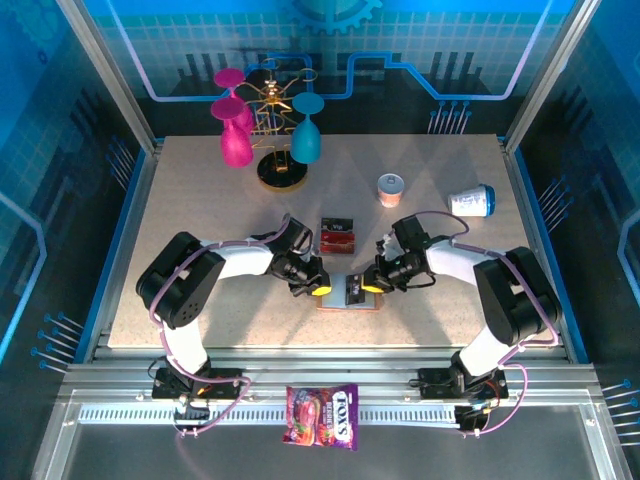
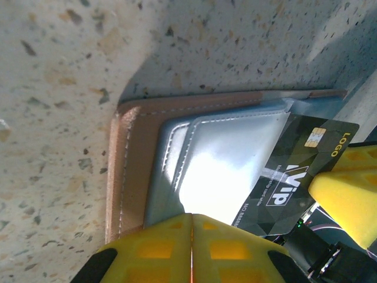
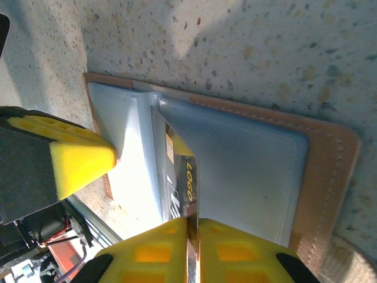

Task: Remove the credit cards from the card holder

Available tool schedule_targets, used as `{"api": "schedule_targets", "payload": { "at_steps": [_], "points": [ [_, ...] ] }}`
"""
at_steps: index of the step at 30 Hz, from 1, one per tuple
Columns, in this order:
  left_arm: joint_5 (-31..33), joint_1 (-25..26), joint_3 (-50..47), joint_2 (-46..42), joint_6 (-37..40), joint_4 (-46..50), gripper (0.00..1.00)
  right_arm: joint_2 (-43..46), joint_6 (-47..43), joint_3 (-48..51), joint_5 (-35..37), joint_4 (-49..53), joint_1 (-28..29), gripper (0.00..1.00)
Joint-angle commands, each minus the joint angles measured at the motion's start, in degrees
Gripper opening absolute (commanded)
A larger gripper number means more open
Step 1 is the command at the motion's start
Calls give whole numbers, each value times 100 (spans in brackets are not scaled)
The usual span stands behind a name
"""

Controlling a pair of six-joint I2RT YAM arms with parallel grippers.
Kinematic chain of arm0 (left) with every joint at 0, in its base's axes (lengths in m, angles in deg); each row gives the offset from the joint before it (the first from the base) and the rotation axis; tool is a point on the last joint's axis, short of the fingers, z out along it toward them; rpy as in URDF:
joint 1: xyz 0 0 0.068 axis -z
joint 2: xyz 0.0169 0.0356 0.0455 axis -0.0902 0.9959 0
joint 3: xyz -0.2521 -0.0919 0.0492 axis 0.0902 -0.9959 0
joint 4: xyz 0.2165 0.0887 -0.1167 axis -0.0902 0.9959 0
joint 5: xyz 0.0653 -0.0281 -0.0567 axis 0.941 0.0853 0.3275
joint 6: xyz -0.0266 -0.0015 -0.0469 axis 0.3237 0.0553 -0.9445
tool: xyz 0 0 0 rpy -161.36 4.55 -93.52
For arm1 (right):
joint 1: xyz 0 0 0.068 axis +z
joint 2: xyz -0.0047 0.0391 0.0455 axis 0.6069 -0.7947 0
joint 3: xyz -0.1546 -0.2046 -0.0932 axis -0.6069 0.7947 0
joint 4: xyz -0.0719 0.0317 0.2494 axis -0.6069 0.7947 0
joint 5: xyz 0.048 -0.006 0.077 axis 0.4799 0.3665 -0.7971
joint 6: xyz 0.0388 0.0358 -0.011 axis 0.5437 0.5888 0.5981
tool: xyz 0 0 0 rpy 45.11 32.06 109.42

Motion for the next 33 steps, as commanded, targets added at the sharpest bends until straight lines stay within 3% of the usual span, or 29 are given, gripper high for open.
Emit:
{"api": "schedule_targets", "payload": {
  "at_steps": [1, 33],
  "points": [
    [-56, 47, 69, 89, 42, 59, 9, 62, 185, -8, 21, -62, 131, 14],
    [-198, 18, -57, 116, 71, -190, 9, 435, 794, 229, 32, -300, 302, 18]
  ]
}}
